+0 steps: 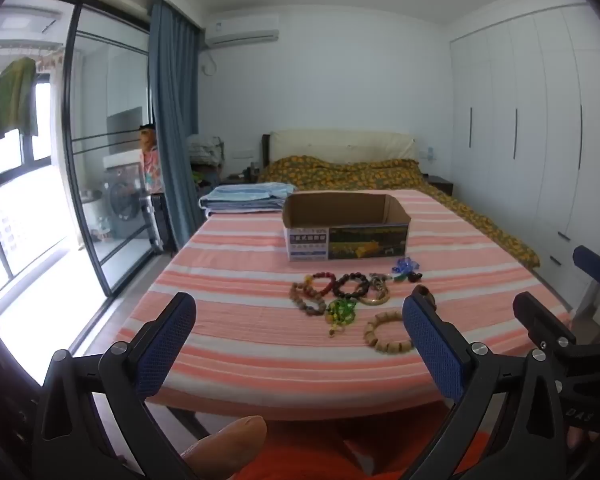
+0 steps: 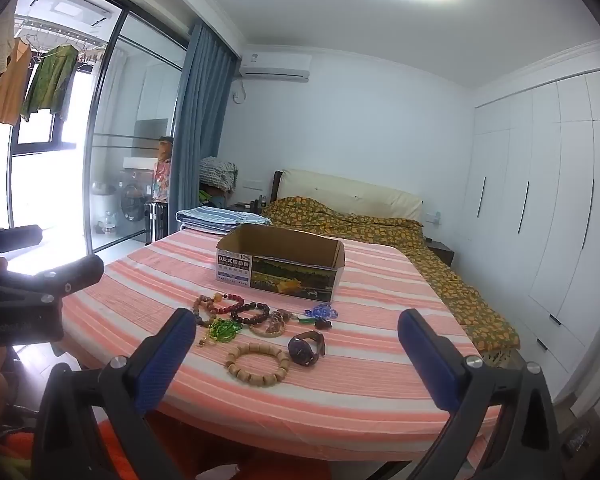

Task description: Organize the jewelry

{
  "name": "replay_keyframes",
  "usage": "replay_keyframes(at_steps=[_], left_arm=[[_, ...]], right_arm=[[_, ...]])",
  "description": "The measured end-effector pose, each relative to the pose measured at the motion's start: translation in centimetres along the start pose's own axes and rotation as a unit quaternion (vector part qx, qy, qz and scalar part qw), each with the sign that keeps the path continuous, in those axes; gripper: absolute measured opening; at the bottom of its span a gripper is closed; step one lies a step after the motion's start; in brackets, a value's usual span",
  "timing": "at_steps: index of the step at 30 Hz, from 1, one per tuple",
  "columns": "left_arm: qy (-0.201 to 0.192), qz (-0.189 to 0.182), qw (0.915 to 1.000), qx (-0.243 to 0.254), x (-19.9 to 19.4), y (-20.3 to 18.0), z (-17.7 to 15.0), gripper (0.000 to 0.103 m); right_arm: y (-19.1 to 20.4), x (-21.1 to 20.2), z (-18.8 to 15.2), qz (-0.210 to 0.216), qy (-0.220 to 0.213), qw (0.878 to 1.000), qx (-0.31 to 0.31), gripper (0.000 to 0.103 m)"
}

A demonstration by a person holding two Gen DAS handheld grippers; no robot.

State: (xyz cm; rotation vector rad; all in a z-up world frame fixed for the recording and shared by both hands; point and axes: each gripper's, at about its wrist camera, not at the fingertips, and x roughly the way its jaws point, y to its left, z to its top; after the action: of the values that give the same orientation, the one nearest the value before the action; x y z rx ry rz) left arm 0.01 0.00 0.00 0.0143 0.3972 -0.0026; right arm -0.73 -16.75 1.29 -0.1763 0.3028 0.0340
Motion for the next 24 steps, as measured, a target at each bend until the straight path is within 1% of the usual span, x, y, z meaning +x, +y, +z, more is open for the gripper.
replay_keyframes(at_steps=[10,12,24], left_arm=[[0.005,-0.002,1.0,0.001,0.85,-0.22,-0.04,0.103],[0.003,-0.005,1.0,-0.002,0.22,-0.11,-0.09,0.103],[0.007,-0.009,0.9999,-0.001,0.65,-0.1,-0.09,0.103]], right_arm=[[0.03,0.01,0.03,0.0,-0.001,1.0,0.0,0.103],[-0.02,0.0,0.02,0.0,-0.001,1.0,0.001,0.103],[0.7,-0.23,0.01,0.0,-0.001,1.0,0.001,0.103]])
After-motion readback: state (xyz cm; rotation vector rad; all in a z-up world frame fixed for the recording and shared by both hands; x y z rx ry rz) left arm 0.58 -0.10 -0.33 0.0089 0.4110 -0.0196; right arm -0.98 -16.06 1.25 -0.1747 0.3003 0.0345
